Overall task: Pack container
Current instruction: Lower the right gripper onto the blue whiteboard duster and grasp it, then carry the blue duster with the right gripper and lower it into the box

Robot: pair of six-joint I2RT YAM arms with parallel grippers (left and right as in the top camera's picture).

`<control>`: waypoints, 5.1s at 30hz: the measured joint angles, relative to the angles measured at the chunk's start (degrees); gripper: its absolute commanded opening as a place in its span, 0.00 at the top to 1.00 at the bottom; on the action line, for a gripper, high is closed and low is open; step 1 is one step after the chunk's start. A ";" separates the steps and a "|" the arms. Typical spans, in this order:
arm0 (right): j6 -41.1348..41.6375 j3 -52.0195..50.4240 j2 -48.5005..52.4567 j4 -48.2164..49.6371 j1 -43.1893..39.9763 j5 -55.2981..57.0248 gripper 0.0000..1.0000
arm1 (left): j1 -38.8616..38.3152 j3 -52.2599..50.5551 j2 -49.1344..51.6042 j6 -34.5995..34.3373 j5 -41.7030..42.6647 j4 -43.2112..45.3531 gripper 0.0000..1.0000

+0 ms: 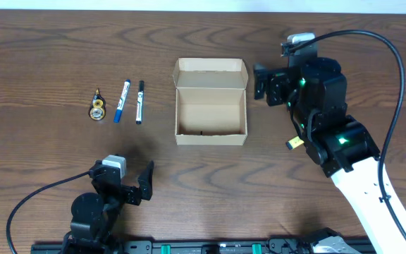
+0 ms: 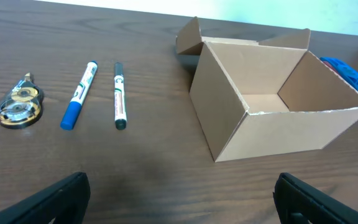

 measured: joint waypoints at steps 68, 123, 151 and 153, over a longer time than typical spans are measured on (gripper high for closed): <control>3.93 -0.02 45.51 15.02 -27.74 0.31 0.34 | 0.00 0.00 0.00 0.00 0.00 0.02 0.05; -31.12 12.07 27.80 -9.55 4.63 -27.52 0.55 | -0.02 0.00 0.00 0.00 0.00 0.02 0.05; -49.16 12.04 38.91 -16.13 4.92 -31.93 0.52 | 0.00 0.00 0.00 0.00 0.00 0.02 0.05; -49.24 12.04 39.60 -16.11 4.96 -32.11 0.52 | 0.00 0.00 0.00 0.00 0.00 0.02 0.05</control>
